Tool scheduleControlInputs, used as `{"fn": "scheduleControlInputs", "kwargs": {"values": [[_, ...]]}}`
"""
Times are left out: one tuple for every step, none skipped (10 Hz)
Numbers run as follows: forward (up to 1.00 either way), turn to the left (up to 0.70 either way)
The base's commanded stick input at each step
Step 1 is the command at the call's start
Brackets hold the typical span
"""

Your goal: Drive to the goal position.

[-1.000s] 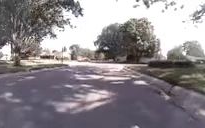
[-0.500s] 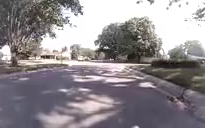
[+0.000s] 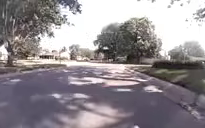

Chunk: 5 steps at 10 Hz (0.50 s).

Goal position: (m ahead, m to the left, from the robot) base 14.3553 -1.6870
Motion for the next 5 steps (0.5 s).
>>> {"fn": "scheduleControlInputs", "kwargs": {"values": [[0.7, 0.03], [0.7, 0.03], [0.7, 0.03], [0.7, 0.03], [0.7, 0.03]]}}
